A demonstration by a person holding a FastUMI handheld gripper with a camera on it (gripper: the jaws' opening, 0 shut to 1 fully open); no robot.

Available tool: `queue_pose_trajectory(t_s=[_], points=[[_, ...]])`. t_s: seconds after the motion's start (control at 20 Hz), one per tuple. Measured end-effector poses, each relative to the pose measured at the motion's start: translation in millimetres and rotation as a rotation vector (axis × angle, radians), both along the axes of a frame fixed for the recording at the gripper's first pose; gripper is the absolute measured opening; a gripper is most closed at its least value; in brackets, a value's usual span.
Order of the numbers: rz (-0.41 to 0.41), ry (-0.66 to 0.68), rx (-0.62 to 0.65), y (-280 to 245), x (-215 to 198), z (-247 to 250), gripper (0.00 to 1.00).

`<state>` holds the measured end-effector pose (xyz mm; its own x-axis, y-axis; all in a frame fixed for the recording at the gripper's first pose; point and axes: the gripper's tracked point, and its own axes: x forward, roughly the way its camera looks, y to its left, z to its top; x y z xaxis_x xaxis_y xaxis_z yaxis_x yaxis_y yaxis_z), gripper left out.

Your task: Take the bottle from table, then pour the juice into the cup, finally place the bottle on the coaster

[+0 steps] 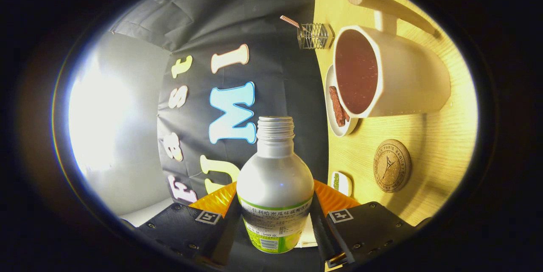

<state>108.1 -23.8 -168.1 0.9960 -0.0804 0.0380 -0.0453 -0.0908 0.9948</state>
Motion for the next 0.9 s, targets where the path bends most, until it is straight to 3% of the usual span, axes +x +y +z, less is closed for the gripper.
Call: queue_pose_trajectory(t_s=[0.9], points=[[-0.039,-0.007,0.115,-4.5,6.1,4.8,0.77]])
